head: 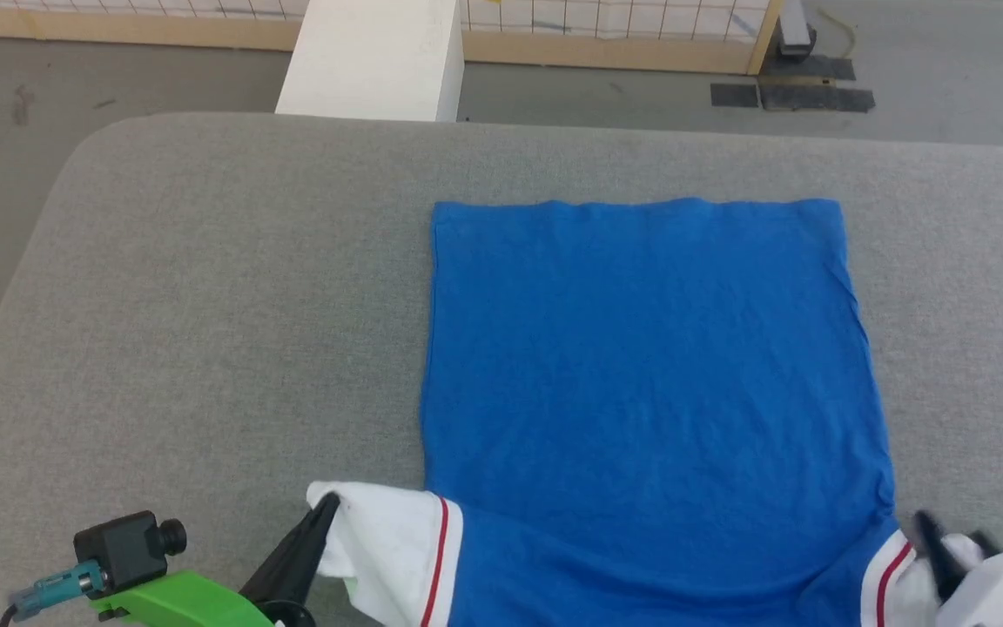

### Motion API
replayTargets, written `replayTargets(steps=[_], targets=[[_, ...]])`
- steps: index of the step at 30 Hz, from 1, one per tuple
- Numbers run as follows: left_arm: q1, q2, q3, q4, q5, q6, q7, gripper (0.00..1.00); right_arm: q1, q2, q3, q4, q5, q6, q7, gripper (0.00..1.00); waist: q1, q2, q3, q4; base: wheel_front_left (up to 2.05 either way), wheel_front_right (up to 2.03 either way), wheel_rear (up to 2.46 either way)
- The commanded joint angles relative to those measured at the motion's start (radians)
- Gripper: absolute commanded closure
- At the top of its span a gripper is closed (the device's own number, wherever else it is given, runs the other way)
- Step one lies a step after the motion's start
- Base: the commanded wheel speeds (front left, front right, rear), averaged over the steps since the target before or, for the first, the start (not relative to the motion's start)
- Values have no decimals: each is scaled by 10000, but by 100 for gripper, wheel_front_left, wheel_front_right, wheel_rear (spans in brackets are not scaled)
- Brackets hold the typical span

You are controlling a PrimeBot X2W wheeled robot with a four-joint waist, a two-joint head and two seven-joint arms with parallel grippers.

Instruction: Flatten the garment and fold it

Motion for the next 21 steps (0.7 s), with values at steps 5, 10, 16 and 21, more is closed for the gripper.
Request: replayTargets(steps=[5,10,16,21], targets=[[-276,-131,-121,-34,164,-181,-370,100,-810,-677,-684,-3048,604,-19,666,0,0,0,553,-41,0,0,0],[-553,-185,-280,-175,210,-299,-530,100,-2407,-1405,-736,-3786,447,-19,1689,0,0,0,1266,100,0,0,0],[-1252,-261,-679,-189,286,-486,-598,100,-4864,-2511,124,-2730,-148,-19,2779,0,0,0,2429,524,0,0,0],[-1849,-361,-1079,29,294,-629,-704,100,-6618,-2683,423,-1319,-689,-19,3231,0,0,0,3277,1014,0,0,0]])
